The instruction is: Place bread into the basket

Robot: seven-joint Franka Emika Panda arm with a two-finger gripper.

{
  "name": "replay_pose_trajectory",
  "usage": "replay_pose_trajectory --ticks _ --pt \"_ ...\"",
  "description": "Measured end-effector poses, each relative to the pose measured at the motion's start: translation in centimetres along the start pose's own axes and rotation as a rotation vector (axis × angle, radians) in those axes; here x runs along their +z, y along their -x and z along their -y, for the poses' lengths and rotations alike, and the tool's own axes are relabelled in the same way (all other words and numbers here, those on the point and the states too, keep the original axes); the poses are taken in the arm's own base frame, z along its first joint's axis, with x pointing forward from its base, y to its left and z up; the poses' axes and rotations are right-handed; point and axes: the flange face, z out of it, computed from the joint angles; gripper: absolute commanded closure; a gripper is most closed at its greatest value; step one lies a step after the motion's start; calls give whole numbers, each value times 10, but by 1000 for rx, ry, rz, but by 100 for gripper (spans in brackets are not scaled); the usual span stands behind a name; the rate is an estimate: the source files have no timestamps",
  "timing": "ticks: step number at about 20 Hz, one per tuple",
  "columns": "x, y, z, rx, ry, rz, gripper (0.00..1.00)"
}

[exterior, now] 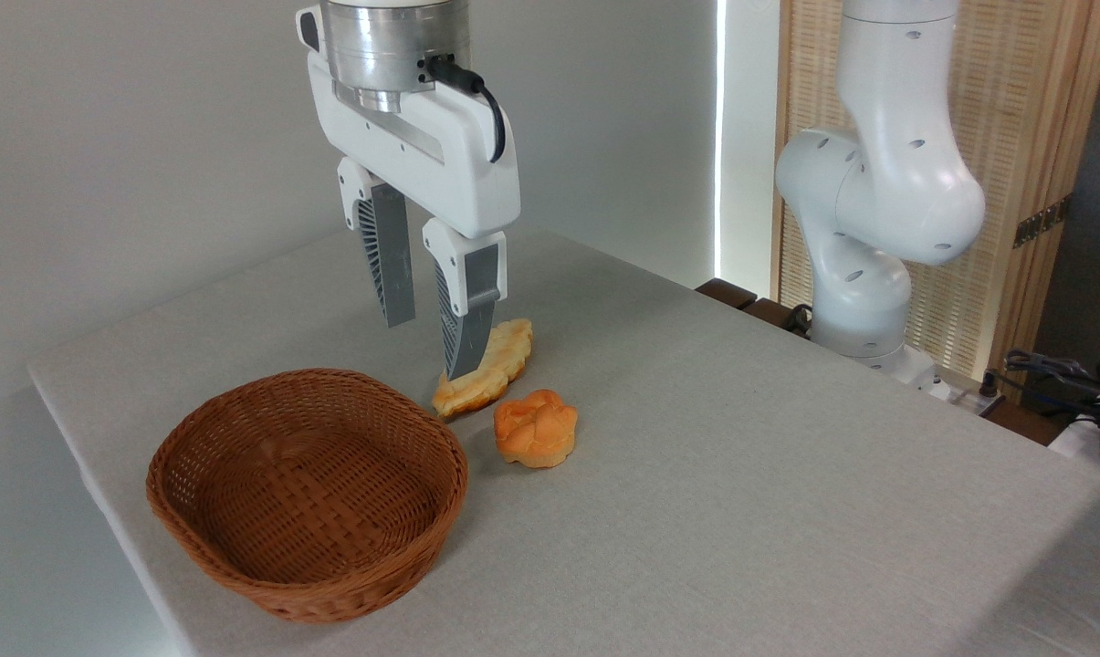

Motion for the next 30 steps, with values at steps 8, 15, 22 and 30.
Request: replay_pose_trajectory --ticks 8,15,22,30 --pt "8 -4 -6 11 28 26 0" --pt "12 -2 -10 14 60 55 0" --pt "27 -11 -36 65 96 80 0" --pt "70 -12 -89 154 114 98 0"
